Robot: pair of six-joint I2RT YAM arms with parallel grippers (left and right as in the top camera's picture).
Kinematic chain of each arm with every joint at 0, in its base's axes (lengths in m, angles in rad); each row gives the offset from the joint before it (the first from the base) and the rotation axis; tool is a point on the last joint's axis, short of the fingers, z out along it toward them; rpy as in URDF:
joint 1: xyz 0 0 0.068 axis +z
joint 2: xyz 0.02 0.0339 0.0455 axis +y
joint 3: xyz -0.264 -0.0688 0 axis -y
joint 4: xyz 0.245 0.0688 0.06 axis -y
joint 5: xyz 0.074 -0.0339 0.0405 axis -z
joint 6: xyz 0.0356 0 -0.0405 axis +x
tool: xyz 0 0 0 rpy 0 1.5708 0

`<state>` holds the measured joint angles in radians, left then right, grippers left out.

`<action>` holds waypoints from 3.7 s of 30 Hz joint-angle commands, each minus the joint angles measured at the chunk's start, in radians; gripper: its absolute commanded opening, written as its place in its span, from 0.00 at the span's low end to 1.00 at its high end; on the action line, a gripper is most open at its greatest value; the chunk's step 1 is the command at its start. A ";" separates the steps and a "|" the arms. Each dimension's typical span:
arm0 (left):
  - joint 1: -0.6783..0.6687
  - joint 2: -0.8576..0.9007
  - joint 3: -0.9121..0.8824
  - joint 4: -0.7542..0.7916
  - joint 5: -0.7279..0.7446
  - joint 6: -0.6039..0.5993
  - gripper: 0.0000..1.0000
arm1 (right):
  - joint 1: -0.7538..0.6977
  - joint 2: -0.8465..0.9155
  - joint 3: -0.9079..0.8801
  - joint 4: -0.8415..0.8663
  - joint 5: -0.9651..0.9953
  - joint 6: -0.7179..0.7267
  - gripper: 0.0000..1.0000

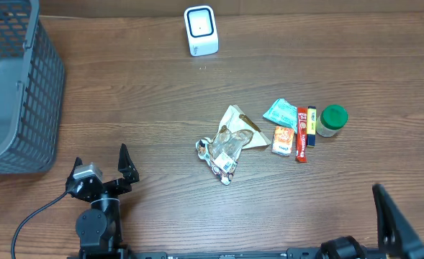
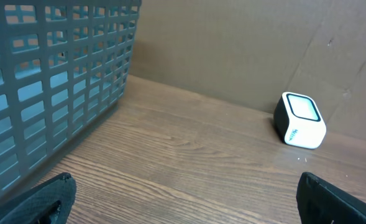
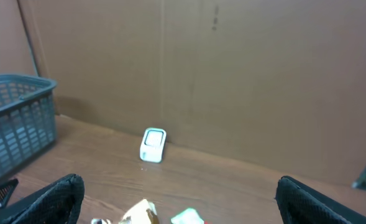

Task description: Scan the item barcode

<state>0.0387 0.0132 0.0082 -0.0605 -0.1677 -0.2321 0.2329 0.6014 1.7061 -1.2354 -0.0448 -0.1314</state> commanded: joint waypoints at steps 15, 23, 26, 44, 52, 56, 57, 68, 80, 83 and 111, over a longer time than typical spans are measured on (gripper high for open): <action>-0.006 -0.009 -0.003 0.000 0.008 0.019 1.00 | -0.031 -0.397 -0.593 0.267 -0.062 0.001 1.00; -0.006 -0.009 -0.003 0.000 0.008 0.019 1.00 | -0.084 -0.599 -0.993 0.742 -0.202 0.001 1.00; -0.006 -0.009 -0.003 0.000 0.008 0.019 1.00 | -0.085 -0.597 -1.054 0.857 -0.233 0.003 1.00; -0.006 -0.009 -0.003 0.000 0.008 0.019 1.00 | -0.085 -0.597 -1.338 1.429 -0.245 0.149 1.00; -0.006 -0.009 -0.003 0.000 0.008 0.019 1.00 | -0.085 -0.597 -1.533 1.603 -0.245 0.283 1.00; -0.006 -0.009 -0.003 0.000 0.008 0.019 1.00 | -0.085 -0.598 -1.621 1.712 -0.245 0.289 1.00; -0.006 -0.009 -0.003 0.000 0.008 0.019 1.00 | -0.085 -0.598 -1.637 1.728 -0.245 0.289 1.00; -0.006 -0.009 -0.003 0.000 0.008 0.019 1.00 | -0.084 -0.598 -1.699 1.612 -0.245 0.292 1.00; -0.006 -0.009 -0.003 0.000 0.008 0.019 1.00 | -0.084 -0.598 -1.699 1.292 -0.209 0.287 1.00; -0.006 -0.009 -0.003 0.000 0.008 0.019 1.00 | -0.084 -0.598 -1.699 1.259 -0.183 0.268 1.00; -0.006 -0.009 -0.003 0.000 0.008 0.019 1.00 | -0.084 -0.598 -1.698 1.176 -0.177 0.176 1.00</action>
<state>0.0387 0.0132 0.0082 -0.0608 -0.1642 -0.2321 0.1509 0.0128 0.0185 -0.0643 -0.2306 0.0517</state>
